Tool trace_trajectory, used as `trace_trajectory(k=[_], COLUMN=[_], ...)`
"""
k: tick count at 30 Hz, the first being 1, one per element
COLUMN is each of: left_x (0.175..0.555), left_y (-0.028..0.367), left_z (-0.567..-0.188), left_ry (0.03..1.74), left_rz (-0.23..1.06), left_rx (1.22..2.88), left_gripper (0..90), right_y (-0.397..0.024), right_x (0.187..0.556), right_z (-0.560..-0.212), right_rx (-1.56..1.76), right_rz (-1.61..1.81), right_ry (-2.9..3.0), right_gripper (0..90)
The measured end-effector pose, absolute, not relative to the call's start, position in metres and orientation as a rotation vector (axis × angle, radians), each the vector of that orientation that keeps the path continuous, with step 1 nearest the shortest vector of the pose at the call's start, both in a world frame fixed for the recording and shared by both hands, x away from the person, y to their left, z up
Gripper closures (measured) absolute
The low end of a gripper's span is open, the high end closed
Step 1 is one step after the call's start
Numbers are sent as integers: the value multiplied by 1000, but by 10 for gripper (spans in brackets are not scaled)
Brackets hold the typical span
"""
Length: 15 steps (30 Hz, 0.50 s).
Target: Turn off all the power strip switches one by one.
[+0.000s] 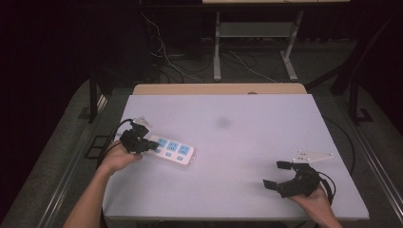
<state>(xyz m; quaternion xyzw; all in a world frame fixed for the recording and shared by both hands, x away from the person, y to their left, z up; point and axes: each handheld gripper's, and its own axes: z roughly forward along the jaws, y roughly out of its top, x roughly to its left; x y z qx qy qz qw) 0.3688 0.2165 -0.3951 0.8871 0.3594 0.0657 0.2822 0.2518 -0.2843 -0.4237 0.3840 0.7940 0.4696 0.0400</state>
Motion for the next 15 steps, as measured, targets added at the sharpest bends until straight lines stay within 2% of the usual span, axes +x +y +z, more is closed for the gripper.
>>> trace_trajectory(k=[15], left_x=[372], left_y=[216], left_z=[-402], left_ry=[1002], left_rz=[143], left_rx=[2357], left_gripper=[894], right_y=[-284], right_x=[252], right_z=[-424], right_rx=[1174], right_rz=[1435], right_ry=[2439], right_gripper=[7])
